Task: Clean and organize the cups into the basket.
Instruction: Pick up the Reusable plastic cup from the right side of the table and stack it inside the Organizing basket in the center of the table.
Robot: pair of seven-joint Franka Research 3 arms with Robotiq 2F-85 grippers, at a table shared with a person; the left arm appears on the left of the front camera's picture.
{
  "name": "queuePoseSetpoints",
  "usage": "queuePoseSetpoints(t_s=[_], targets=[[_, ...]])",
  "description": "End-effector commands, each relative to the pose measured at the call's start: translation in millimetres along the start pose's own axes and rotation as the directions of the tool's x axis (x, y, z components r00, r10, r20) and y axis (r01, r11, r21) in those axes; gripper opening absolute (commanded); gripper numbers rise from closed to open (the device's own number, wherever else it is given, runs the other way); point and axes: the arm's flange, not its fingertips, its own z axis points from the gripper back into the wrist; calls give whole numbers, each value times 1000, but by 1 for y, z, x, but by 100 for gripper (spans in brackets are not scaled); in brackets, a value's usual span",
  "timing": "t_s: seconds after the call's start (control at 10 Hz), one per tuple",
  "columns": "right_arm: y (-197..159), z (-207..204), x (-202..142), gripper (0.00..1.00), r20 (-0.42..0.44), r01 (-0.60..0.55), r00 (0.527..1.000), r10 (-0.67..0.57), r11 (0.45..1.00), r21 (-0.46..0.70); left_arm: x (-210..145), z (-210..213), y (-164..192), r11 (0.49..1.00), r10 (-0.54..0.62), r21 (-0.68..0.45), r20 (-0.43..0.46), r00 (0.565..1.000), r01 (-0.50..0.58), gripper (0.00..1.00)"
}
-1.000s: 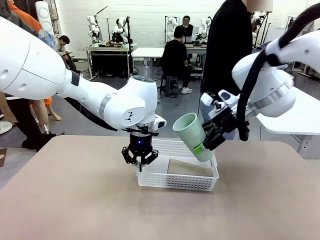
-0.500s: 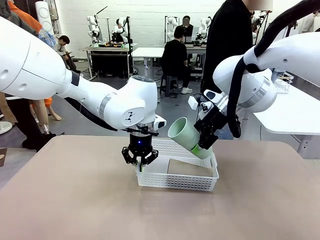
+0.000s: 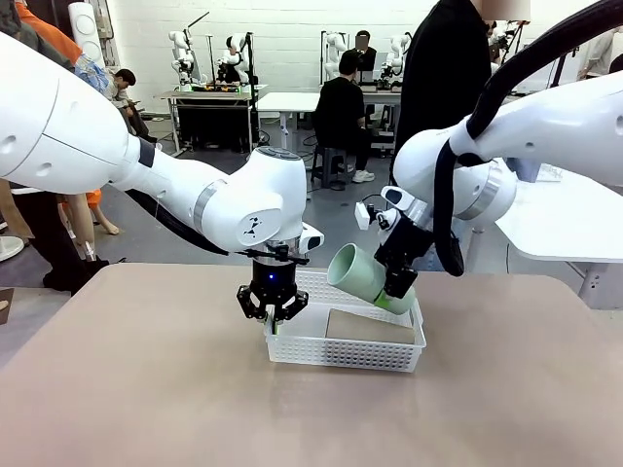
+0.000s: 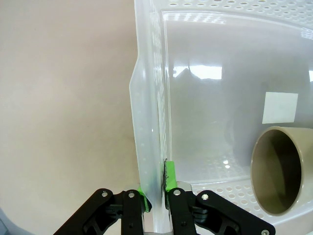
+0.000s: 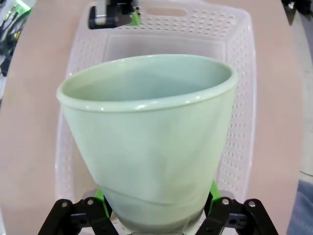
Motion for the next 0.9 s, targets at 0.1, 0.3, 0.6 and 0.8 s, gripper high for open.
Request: queuePoseSetpoints(t_s=[0.1, 0.3, 0.6, 0.8], targets=[[-28, -17, 9, 82, -45, 29, 999, -30, 999, -37, 0, 0, 0, 1000, -1, 1, 0, 1000, 1, 0], [-31, -22, 5, 82, -48, 47, 998, -48, 998, -35, 0, 0, 0, 1000, -1, 1, 0, 1000, 1, 0], [-25, -23, 0, 82, -29, 21, 999, -22, 1000, -20, 0, 0, 0, 1000, -1, 1, 0, 1000, 1, 0], [-25, -23, 0, 82, -29, 21, 999, -22, 1000, -20, 0, 0, 0, 1000, -1, 1, 0, 1000, 1, 0]])
